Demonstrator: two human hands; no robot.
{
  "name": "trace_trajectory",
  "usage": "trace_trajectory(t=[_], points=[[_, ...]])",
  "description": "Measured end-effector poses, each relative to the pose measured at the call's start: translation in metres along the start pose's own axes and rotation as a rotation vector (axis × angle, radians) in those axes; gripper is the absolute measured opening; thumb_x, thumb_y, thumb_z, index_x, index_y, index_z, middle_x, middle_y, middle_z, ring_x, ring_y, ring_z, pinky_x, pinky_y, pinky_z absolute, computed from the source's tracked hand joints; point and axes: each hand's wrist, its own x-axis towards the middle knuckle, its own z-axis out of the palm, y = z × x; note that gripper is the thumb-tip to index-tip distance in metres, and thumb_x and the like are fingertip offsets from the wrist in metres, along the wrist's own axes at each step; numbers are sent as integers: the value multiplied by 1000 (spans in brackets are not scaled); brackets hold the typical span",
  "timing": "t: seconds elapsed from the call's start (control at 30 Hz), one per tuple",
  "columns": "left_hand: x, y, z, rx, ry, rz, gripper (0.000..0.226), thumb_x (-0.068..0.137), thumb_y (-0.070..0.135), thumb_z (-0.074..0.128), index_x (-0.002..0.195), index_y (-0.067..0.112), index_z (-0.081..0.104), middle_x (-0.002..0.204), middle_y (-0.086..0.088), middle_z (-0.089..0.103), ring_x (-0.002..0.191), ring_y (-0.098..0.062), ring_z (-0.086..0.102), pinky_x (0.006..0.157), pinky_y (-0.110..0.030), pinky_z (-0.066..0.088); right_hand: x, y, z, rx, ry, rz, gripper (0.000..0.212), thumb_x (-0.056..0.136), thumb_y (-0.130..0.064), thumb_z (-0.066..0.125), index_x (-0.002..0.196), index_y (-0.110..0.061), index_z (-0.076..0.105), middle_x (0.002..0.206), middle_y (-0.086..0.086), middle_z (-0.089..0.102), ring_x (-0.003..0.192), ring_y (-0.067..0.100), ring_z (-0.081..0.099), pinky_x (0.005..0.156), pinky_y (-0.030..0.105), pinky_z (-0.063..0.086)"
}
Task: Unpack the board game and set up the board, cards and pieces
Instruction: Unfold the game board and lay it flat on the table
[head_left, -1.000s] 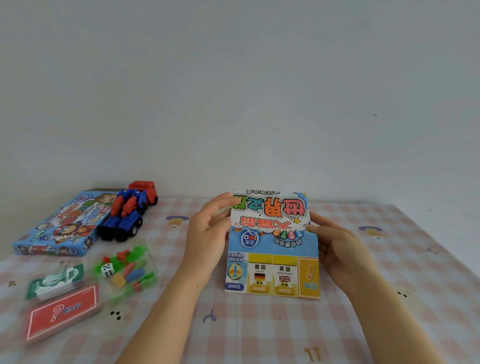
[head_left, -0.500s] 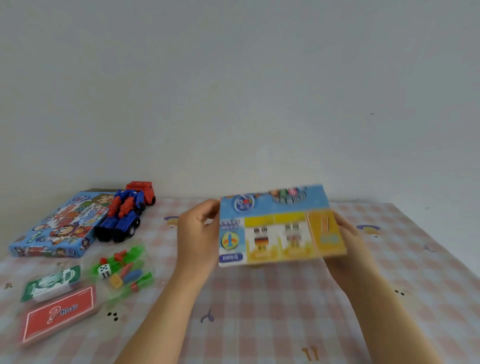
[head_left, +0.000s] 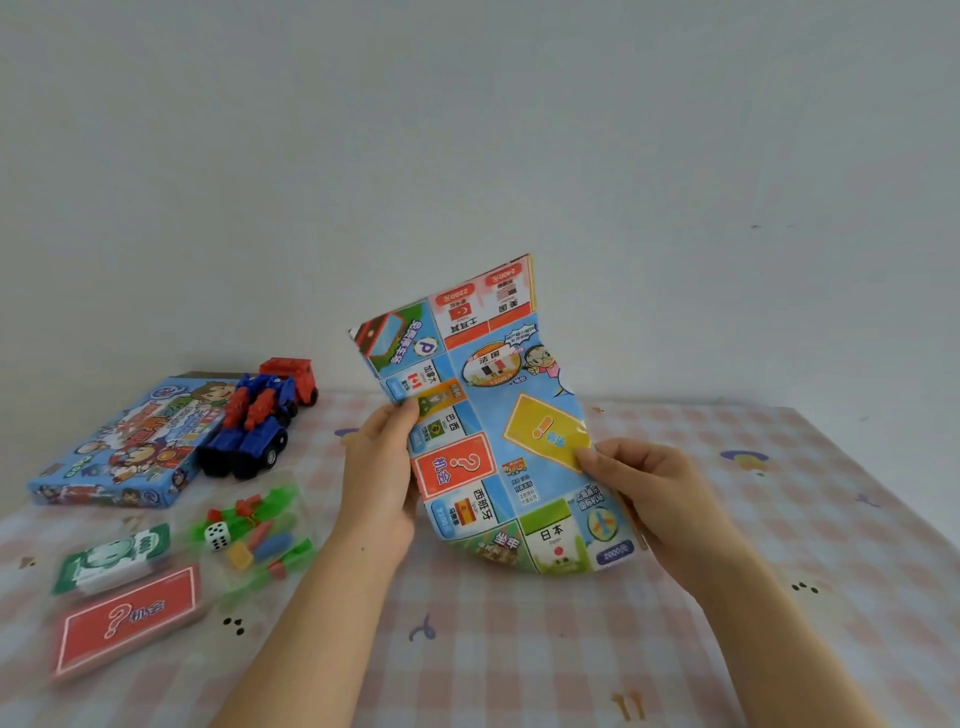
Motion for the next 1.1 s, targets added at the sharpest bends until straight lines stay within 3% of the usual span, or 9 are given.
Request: trace_trajectory(t=[0.1, 0.3, 0.43, 0.6, 0.7, 0.8, 0.9, 0.97, 1.1], points=[[0, -1, -4, 79, 21, 56, 8, 93, 23, 58, 92, 17, 63, 78, -2, 73, 60, -13, 69, 55, -28, 55, -2, -3, 0, -11, -40, 23, 16, 69, -26, 70, 57, -15, 67, 82, 24, 71, 65, 32, 68, 54, 29, 54], [1, -2, -7, 108, 77, 35, 18, 86, 29, 66, 79, 12, 65, 79, -10, 73, 67, -21, 68, 70, -36, 56, -3, -3, -2, -27, -26, 23, 19, 66, -26, 71, 57, -12, 61, 81, 26, 71, 64, 34, 68, 53, 31, 54], [6, -5, -9, 76, 127, 25, 26, 81, 31, 72, 71, 11, 59, 69, -5, 71, 63, -19, 67, 65, -33, 53, 0, -1, -3, -46, 17, 50, 25, 65, -28, 73, 67, -6, 61, 79, 25, 71, 60, 32, 67, 54, 31, 54], [8, -8, -10, 68, 132, 68, 26, 75, 35, 76, 75, 12, 63, 81, -4, 74, 77, -21, 70, 72, -34, 55, 2, 4, 1, -174, 165, 7, 9, 81, -18, 72, 78, -11, 67, 73, 9, 73, 57, 18, 68, 47, 24, 52], [3, -7, -6, 79, 85, 85, 19, 79, 32, 73, 83, 14, 69, 84, -5, 75, 75, -21, 72, 69, -36, 58, 5, 9, 2, -352, 259, -140, 23, 78, -28, 75, 99, -27, 65, 92, -5, 68, 79, 10, 66, 63, 24, 53], [-1, -7, -2, 108, 47, 95, 20, 82, 33, 69, 86, 14, 67, 81, -5, 75, 69, -21, 73, 62, -35, 59, 1, 9, 6, -632, 294, -285, 35, 77, -39, 73, 109, -35, 60, 106, -15, 58, 95, 3, 56, 72, 17, 45], [-7, -7, 4, 122, -39, 88, 25, 83, 38, 66, 96, 17, 66, 85, -4, 75, 71, -21, 73, 57, -31, 59, -5, 7, 18, -761, 223, -295, 53, 78, -50, 67, 127, -35, 53, 116, -18, 52, 108, 3, 51, 78, 19, 46], [-11, -6, 11, 93, -118, 70, 30, 82, 47, 59, 97, 22, 66, 88, -2, 75, 77, -21, 73, 67, -36, 59, -8, 5, 27, -790, 138, -254, 70, 76, -60, 62, 138, -40, 38, 120, -23, 47, 114, 2, 47, 88, 26, 46], [-23, -3, 19, 72, -318, 17, 45, 80, 61, 39, 103, 32, 65, 95, 5, 75, 87, -18, 72, 82, -39, 55, -15, -1, 40, -688, -43, -188, 62, 67, -74, 53, 116, -70, 15, 106, -42, 38, 107, -7, 50, 84, 18, 41]])
